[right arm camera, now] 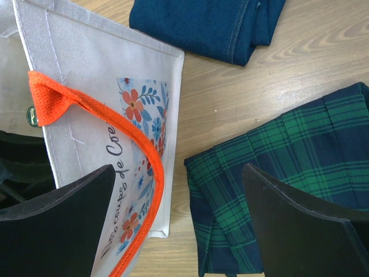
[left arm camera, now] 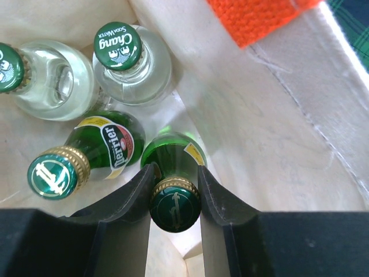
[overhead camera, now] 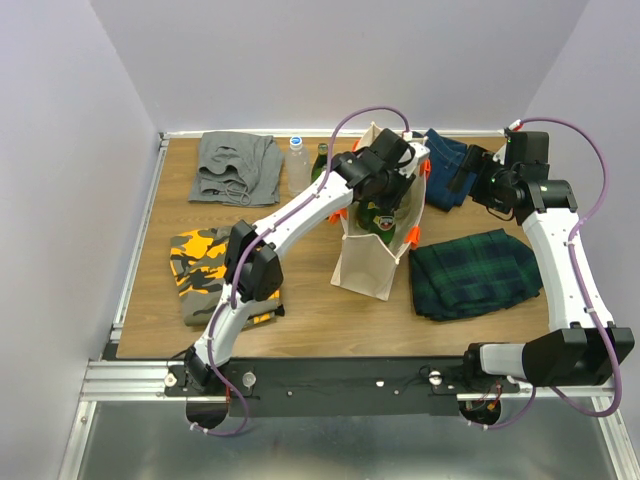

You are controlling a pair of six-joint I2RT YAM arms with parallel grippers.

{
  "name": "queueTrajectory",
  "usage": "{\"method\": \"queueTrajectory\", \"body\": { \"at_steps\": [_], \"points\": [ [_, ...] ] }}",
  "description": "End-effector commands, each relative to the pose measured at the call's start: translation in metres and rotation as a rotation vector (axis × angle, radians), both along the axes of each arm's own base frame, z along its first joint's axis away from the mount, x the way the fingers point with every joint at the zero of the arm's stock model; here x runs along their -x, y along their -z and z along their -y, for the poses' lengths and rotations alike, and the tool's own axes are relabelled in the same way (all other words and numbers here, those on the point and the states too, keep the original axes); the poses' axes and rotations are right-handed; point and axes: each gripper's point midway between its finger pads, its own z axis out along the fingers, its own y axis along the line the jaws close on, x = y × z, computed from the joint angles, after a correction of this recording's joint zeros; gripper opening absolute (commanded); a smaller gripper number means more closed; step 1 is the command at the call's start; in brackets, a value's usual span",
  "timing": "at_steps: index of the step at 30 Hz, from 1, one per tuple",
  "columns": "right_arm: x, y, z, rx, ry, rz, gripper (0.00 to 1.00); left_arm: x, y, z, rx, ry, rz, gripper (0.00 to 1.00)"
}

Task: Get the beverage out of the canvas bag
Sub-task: Take out the drink from the canvas bag.

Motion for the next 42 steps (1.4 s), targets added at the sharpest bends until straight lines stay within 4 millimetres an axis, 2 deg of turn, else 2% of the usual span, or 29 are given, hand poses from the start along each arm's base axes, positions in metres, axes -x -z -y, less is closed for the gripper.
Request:
{"method": "queueTrajectory", "body": {
  "at_steps": [1,16,31,42],
  "points": [
    [-0.001,-0.001,0.003,0.007,0.009,0.000,1.00,0.000,-0.105,0.002,0.177,0.017,0.170,0.00],
    [-0.004,-0.003,0.001,0.003,0.003,0.006,1.00,0.015,-0.151,-0.002,0.258,0.060,0.205,0.00],
    [0.001,-0.001,0.002,0.006,0.008,0.000,1.00,0.027,-0.182,-0.010,0.309,0.072,0.232,0.00],
    [0.002,-0.002,0.002,0.004,0.009,0.003,1.00,0.043,-0.219,-0.019,0.379,0.095,0.269,0.00]
  ]
}}
